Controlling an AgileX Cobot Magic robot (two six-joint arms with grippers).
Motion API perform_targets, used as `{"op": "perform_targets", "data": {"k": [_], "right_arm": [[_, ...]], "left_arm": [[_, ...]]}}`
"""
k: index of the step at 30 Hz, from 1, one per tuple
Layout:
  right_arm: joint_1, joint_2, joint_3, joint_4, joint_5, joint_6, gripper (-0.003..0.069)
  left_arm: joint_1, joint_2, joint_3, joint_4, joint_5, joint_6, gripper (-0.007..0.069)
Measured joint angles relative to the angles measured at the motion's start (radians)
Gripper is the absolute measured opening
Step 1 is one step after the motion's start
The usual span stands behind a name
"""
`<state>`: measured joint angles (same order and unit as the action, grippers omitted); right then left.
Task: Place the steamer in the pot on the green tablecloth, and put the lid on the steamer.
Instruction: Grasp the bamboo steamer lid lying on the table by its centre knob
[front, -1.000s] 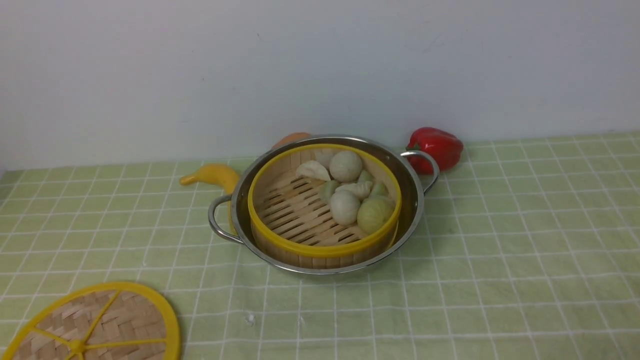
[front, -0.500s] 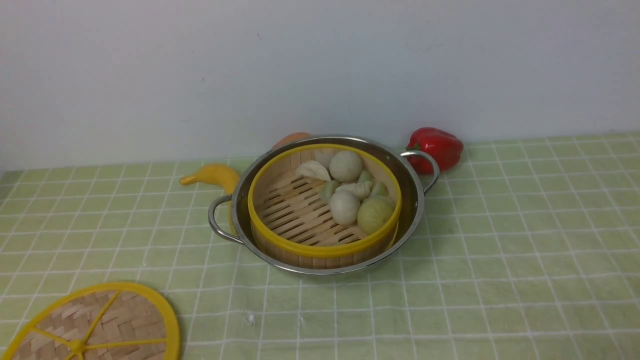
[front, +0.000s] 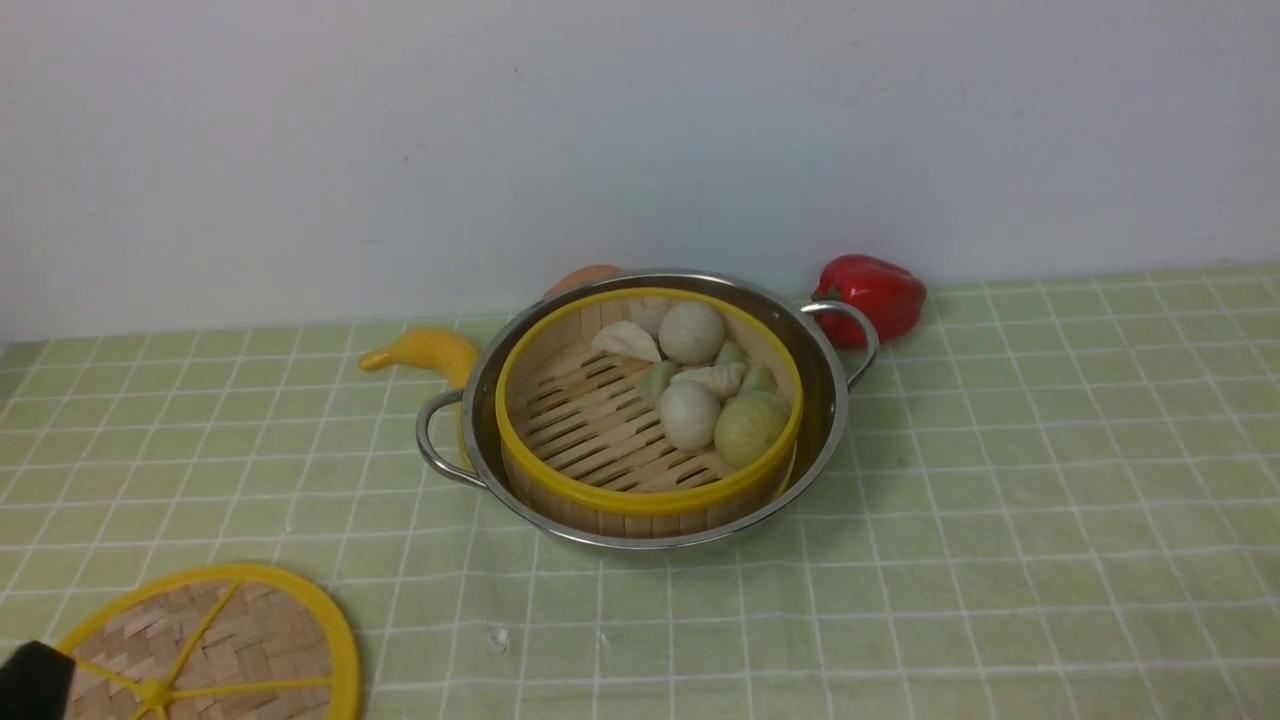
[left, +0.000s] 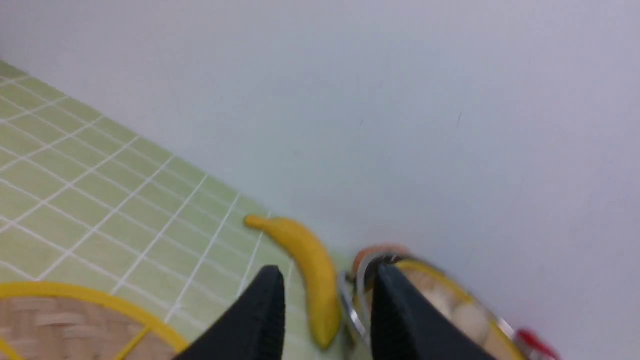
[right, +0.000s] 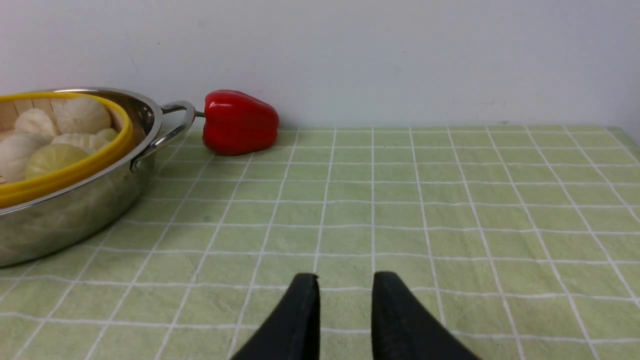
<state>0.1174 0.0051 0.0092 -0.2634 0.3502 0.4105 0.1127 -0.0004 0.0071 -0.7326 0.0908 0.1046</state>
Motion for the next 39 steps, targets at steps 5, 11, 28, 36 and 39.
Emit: {"op": "perform_targets", "data": {"k": [5,11,28,36,39], "right_arm": [[0.000,0.000,0.000,0.000,0.000,0.000,0.0194],[0.000,0.000,0.000,0.000,0.000,0.000,0.0205],[0.000,0.000,0.000,0.000,0.000,0.000,0.0239],[0.000,0.000,0.000,0.000,0.000,0.000,0.0239],[0.000,0.000,0.000,0.000,0.000,0.000,0.0239]], "left_arm": [[0.000,0.000,-0.005,-0.121,-0.081,0.015,0.0243],[0.000,0.083,-0.198,-0.082,0.084,0.147,0.0243],[0.000,1.095,-0.790,0.846,1.027,-0.320,0.0243],[0.000,1.409,-0.861,0.863,0.883,-0.323,0.0243],[0.000,1.472,-0.861,0.856,0.853,-0.304,0.0243]]}}
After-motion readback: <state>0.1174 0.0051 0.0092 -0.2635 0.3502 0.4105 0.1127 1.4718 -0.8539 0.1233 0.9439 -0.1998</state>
